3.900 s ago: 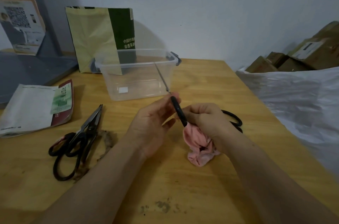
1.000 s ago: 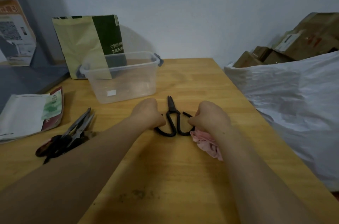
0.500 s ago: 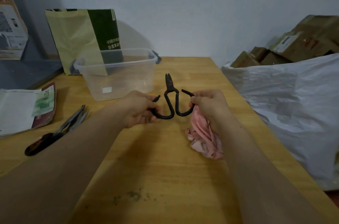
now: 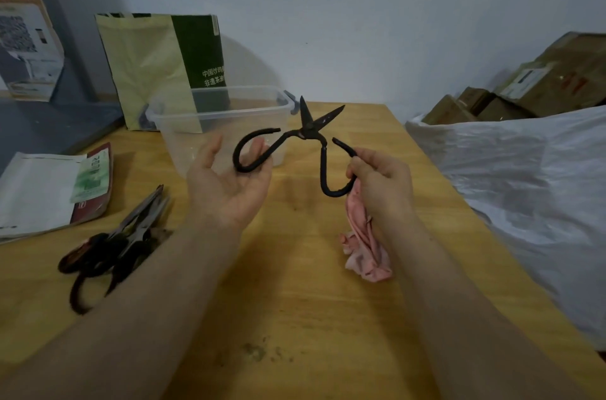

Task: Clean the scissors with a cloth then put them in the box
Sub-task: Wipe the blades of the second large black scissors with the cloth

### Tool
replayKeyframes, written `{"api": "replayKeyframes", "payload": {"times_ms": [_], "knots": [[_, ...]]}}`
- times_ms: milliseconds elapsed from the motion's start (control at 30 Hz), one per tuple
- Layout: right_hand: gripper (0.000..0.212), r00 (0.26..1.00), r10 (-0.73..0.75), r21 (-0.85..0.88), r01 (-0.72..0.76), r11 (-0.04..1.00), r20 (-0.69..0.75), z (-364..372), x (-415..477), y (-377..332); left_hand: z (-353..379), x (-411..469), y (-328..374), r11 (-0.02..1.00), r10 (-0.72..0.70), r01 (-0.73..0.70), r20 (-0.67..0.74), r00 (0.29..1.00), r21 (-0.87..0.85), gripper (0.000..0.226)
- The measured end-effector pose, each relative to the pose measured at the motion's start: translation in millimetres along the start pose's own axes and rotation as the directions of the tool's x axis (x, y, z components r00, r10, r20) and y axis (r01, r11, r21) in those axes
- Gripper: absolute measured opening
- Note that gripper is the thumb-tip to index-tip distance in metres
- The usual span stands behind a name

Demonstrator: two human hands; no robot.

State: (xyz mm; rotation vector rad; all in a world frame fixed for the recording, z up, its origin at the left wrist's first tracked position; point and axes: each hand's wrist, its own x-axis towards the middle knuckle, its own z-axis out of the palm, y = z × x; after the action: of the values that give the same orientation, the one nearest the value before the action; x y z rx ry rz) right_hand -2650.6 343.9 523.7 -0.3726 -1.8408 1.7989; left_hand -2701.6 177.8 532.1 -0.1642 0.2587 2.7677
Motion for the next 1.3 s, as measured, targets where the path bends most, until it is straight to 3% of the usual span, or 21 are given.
{"api": "replayKeyframes", "payload": {"times_ms": [67, 200, 400, 533, 633, 767, 900, 1033, 1100, 1167, 1233, 1300], "knots": [[0.021, 1.0, -0.004, 0.037, 0.005, 0.999, -0.01, 2.8, -1.9, 0.6, -3.5, -3.0, -14.3, 0.999, -0.024, 0.023, -0.022, 0.999, -0.03, 0.048], [0.018, 0.998, -0.009, 0.033, 0.007, 0.999, 0.058, 6.6, -3.2, 2.4, 0.1, 5.8, -21.4, 0.979, 0.103, -0.077, -0.13, 0.986, 0.189, 0.022], [0.021, 0.996, -0.018, 0.058, 0.013, 0.998, 0.088, 1.1, -3.1, -2.4, 12.5, 17.7, 13.7, 0.911, 0.195, -0.113, -0.174, 0.965, 0.396, 0.011], [0.02, 0.99, -0.034, 0.073, 0.024, 0.997, 0.135, 8.9, -6.9, 0.5, 7.3, 9.7, 15.9, 0.916, 0.208, -0.159, -0.096, 0.973, 0.368, 0.023], [0.017, 0.983, -0.018, 0.085, 0.002, 0.996, 0.181, 20.0, -11.8, 5.6, -2.7, 7.5, -4.9, 0.787, 0.147, -0.118, 0.002, 0.989, 0.605, 0.033], [0.024, 0.958, -0.046, 0.057, 0.031, 0.998, 0.284, 22.5, -12.0, 7.1, -8.8, 14.8, -16.0, 0.751, 0.21, -0.15, -0.017, 0.978, 0.643, 0.012], [0.023, 0.911, -0.03, -0.013, 0.038, 0.999, 0.411, 19.4, -10.9, 8.9, -15.6, 15.3, -16.0, 0.754, 0.29, -0.2, -0.044, 0.956, 0.625, 0.01], [0.021, 0.879, 0.047, -0.057, -0.022, 0.998, 0.474, 15.3, -11.5, 8.1, -17.4, 8.9, -11.9, 0.659, 0.365, -0.286, 0.036, 0.93, 0.696, 0.006], [0.012, 0.927, 0.107, -0.132, -0.063, 0.989, 0.359, 12.5, -7.7, 7.4, -15.6, 5.2, -9.5, 0.584, 0.366, -0.289, 0.071, 0.928, 0.758, 0.006], [0.016, 0.984, 0.149, -0.208, -0.128, 0.97, 0.093, 1.5, 6.0, 5.6, -15.4, 0.7, -9.4, 0.484, 0.356, -0.282, 0.108, 0.928, 0.829, 0.01], [0.012, 0.979, 0.165, -0.086, -0.176, 0.981, -0.12, -10.9, 16.4, -3.4, -16.8, -6.5, -11.9, 0.408, 0.322, -0.279, 0.149, 0.935, 0.869, 0.012], [0.016, 0.97, 0.102, 0.045, -0.094, 0.995, -0.221, -19.1, 19.8, -8.0, -20.1, -11.7, -15.2, 0.381, 0.273, -0.264, 0.165, 0.948, 0.886, 0.009]]}}
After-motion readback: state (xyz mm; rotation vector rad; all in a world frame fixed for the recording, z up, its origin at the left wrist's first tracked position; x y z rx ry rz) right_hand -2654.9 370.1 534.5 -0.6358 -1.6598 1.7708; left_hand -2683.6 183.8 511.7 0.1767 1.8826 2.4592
